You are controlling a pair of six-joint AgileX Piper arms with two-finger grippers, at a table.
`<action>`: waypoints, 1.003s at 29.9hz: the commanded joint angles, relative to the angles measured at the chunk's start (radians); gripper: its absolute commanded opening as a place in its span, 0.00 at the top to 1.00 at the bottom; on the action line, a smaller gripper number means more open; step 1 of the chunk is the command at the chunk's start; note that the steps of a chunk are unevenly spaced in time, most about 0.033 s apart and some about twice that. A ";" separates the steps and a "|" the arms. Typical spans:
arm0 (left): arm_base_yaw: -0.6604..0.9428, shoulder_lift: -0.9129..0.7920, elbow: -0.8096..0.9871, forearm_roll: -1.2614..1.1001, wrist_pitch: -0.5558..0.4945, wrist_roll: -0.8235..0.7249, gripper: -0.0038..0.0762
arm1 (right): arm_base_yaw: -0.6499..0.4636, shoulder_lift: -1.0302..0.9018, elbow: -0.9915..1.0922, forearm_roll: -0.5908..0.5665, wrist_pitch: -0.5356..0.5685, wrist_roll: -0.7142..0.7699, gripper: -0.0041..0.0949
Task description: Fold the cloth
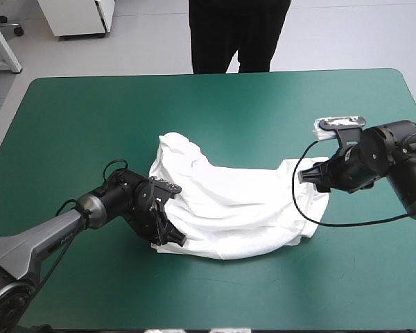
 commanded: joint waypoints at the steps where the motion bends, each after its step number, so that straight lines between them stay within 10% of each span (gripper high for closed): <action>1: -0.001 0.023 0.020 0.015 -0.043 -0.005 0.96 | -0.007 -0.022 0.074 -0.008 -0.105 0.031 0.40; 30: -0.001 0.023 0.020 0.015 -0.035 0.014 0.96 | -0.156 0.390 0.119 0.068 -0.340 -0.026 0.40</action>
